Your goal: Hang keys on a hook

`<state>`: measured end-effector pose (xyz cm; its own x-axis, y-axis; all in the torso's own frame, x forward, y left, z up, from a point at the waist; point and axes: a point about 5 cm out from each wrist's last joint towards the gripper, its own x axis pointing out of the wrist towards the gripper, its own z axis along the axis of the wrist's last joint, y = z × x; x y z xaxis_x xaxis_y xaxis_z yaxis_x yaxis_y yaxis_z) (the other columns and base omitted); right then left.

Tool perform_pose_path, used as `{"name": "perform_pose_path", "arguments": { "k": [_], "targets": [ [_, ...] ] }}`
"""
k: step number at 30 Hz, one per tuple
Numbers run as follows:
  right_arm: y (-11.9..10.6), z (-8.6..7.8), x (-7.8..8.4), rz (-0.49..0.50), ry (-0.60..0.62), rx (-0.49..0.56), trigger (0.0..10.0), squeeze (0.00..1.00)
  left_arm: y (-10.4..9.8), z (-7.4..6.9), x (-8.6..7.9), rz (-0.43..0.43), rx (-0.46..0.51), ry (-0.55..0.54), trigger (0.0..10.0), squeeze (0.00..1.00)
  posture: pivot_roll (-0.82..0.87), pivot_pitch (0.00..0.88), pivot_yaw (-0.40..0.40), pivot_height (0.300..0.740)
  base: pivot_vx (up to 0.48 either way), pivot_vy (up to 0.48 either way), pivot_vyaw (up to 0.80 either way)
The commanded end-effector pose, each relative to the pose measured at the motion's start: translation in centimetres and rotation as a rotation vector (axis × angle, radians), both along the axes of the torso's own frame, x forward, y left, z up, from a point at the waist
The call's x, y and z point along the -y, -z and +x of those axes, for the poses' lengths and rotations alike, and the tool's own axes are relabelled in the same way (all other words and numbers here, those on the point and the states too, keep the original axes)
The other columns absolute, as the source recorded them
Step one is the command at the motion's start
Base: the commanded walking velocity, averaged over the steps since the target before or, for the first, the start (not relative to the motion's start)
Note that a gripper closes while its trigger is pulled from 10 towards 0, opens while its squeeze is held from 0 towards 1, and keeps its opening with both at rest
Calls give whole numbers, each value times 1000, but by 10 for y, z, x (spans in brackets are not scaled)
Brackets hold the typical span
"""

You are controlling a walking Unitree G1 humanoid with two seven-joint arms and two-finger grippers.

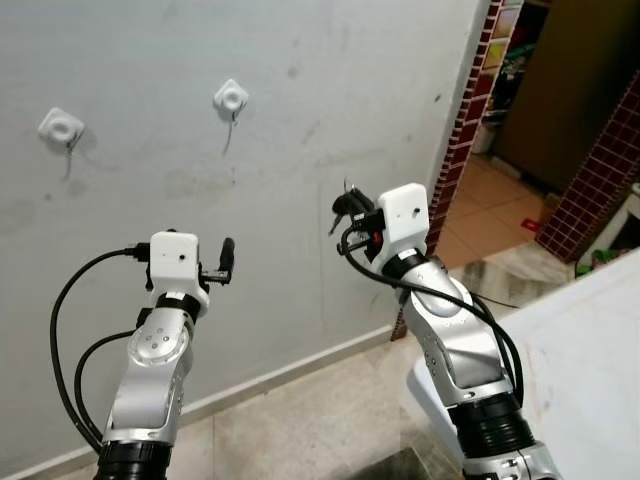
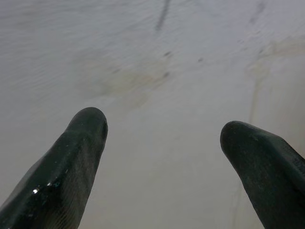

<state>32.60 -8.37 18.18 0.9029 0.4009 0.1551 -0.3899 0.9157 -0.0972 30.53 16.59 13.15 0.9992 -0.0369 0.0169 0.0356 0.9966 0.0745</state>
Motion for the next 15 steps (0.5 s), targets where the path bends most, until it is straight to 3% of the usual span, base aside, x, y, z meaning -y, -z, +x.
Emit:
{"name": "perform_pose_path", "arguments": {
  "k": [1,15],
  "targets": [
    [0,3,8,-9,37,8,10000,0,-4,2,8,-7,9,43,10000,0,72,0,51,740,0,0,0],
    [-4,13,5,-73,-20,26,10000,0,-9,10,-3,-25,61,-68,10000,0,96,0,-46,740,0,0,0]
  ]
}}
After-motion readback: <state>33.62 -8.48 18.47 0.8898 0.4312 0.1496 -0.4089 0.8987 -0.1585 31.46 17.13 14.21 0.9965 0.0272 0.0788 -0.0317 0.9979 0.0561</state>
